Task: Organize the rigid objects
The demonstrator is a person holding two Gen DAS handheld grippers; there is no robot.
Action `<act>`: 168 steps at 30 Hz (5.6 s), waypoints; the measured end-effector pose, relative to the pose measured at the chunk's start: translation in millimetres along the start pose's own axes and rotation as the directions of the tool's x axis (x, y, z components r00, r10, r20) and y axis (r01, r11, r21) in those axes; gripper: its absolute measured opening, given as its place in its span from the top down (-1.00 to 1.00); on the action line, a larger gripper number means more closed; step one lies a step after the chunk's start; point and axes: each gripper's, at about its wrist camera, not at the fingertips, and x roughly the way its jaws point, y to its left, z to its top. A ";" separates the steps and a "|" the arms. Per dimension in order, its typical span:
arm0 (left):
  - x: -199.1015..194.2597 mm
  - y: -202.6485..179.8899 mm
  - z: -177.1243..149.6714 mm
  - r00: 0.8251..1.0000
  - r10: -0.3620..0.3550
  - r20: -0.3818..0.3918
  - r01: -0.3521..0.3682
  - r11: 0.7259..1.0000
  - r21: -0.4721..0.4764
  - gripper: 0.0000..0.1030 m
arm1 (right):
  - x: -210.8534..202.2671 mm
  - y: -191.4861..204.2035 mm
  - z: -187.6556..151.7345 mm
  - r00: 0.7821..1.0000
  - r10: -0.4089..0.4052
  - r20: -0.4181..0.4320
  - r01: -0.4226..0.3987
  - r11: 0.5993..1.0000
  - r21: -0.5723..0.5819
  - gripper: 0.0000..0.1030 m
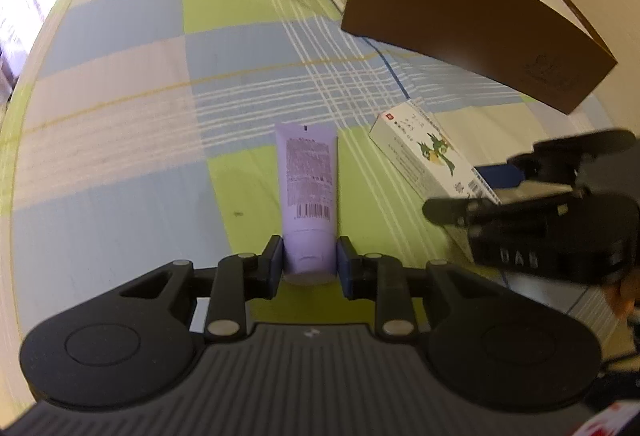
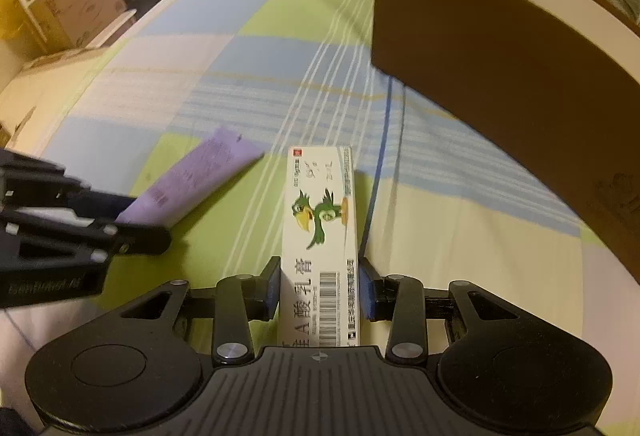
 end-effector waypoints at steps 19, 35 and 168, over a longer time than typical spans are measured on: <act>20.4 -10.6 22.9 0.995 0.085 0.045 -0.087 0.995 0.044 0.43 | 9.3 -3.2 8.8 0.999 -0.012 0.050 0.011 1.000 0.020 0.32; -14.1 -30.8 29.9 0.991 0.063 0.121 -0.070 0.996 0.055 0.44 | -48.0 -41.3 1.2 0.989 0.024 0.148 -0.046 0.988 0.146 0.33; -183.0 -70.4 -78.4 0.953 0.155 0.259 -0.169 0.985 0.032 -0.53 | -207.8 24.6 -89.7 0.972 -0.075 0.222 -0.004 0.941 0.337 -0.13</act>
